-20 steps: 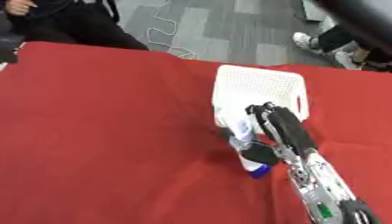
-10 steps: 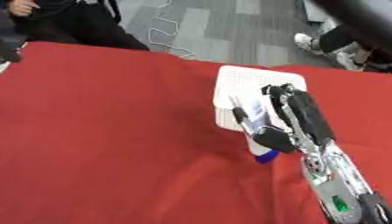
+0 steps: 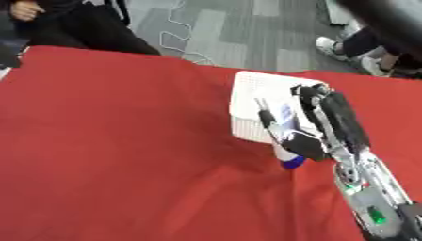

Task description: Pick up objects on the table and place them in the box.

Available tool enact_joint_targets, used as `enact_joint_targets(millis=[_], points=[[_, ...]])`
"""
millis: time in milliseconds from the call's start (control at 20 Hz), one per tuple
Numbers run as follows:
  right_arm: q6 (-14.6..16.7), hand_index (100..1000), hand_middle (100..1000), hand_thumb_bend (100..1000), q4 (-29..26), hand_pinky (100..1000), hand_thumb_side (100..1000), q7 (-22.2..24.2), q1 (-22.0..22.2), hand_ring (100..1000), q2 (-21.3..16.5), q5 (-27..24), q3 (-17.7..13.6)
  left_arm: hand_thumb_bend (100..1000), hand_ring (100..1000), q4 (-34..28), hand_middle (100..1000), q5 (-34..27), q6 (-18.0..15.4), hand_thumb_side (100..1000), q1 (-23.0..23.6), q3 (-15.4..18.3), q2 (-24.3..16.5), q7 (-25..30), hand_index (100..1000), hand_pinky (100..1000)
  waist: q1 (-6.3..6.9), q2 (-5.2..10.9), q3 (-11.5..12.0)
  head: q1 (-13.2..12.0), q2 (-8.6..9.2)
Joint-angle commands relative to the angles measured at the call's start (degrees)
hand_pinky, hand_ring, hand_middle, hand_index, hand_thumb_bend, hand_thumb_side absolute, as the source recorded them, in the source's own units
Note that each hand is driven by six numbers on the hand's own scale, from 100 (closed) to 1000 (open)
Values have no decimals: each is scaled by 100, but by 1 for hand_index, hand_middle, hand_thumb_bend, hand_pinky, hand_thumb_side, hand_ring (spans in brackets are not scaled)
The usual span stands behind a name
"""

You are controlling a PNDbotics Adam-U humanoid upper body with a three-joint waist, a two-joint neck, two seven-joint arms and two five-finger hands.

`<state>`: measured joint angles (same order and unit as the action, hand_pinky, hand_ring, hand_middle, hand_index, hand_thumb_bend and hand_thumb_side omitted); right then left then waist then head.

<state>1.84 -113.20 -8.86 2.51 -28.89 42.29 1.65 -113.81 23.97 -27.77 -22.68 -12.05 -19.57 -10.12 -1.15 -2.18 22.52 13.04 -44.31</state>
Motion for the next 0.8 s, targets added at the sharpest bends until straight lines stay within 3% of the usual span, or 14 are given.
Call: enact_joint_targets(millis=[50, 100, 150, 200, 350, 400, 450, 800], points=[[78, 306, 117, 153, -140, 100, 760, -260, -57, 100, -396, -117, -114, 571, 431, -78, 665, -59, -12, 1000, -57, 53, -86, -33, 798, 643, 12, 69, 0, -25, 20], [89, 303, 117, 149, -140, 100, 762, -318, -74, 100, -463, -154, -127, 571, 430, -78, 664, -62, -15, 1000, -60, 51, -88, -36, 798, 643, 10, 66, 4, -14, 20], [97, 304, 115, 255, -140, 100, 742, -378, -102, 100, -542, -201, -141, 571, 430, -78, 664, -63, -20, 1000, -63, 47, -90, -36, 798, 643, 6, 61, 8, -3, 20], [102, 300, 117, 144, -140, 100, 765, -421, -122, 100, -603, -239, -152, 572, 430, -78, 664, -65, -23, 1000, -66, 44, -90, -36, 798, 642, 3, 58, 11, 4, 20], [77, 297, 117, 140, -140, 100, 766, -505, -182, 100, -792, -331, -199, 573, 431, -78, 663, -82, -36, 1000, -81, 37, -86, -44, 798, 642, -8, 52, 26, 19, 20], [56, 295, 117, 101, -140, 100, 774, -520, -204, 100, -845, -368, -215, 574, 431, -78, 663, -87, -40, 1000, -84, 36, -85, -46, 798, 642, -10, 52, 30, 22, 20], [25, 295, 117, 139, -140, 100, 767, -539, -245, 100, -929, -420, -239, 574, 431, -78, 663, -91, -42, 1000, -87, 34, -84, -48, 798, 642, -13, 50, 35, 28, 20], [-121, 285, 117, 132, -140, 100, 768, -641, -471, 100, -1410, -803, -382, 577, 434, -78, 662, -107, -59, 1000, -136, 23, -76, -54, 798, 642, -46, 19, 70, 31, 20]])
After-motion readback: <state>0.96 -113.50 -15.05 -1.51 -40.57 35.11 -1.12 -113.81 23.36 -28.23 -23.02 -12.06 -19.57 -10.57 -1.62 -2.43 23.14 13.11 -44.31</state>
